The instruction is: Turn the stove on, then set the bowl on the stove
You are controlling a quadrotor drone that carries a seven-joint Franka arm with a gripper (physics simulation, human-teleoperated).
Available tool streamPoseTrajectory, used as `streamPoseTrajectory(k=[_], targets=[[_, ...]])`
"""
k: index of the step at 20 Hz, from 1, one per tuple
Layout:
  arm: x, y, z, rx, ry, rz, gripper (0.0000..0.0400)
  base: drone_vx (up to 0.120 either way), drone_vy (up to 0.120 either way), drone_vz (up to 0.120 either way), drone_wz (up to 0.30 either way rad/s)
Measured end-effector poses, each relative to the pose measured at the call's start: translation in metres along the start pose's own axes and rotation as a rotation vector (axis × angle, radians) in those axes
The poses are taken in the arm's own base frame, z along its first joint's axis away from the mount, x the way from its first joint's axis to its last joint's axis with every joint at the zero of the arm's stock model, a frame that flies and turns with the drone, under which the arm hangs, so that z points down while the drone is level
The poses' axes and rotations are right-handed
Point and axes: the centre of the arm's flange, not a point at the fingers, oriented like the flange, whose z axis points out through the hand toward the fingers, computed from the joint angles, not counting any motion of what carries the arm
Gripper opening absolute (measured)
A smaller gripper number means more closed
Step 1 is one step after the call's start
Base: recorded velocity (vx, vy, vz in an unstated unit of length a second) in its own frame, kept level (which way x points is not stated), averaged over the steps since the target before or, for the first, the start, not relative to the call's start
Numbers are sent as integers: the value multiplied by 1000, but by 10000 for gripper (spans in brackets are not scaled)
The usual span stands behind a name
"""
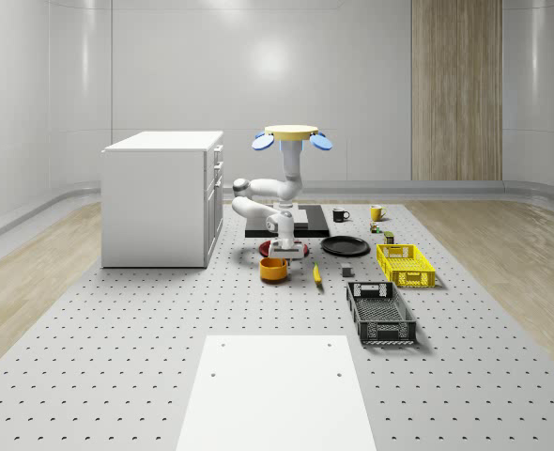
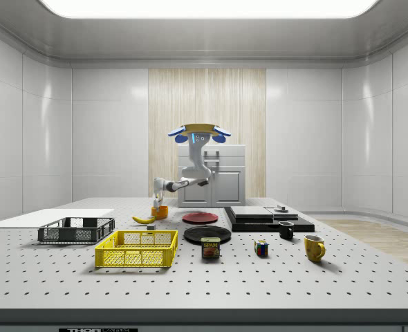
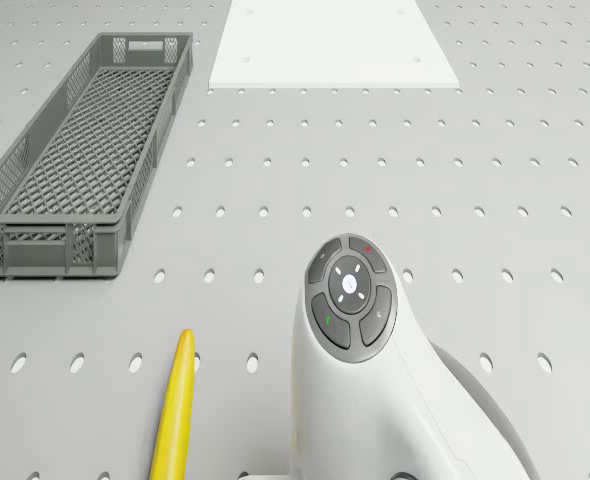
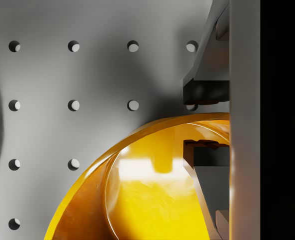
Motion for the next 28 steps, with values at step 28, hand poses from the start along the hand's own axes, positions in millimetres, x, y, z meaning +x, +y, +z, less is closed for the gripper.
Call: streamPoseTrajectory(k=[28], targets=[[0, 0, -14, 0, 0, 0, 100, -120, 73, 71, 0]])
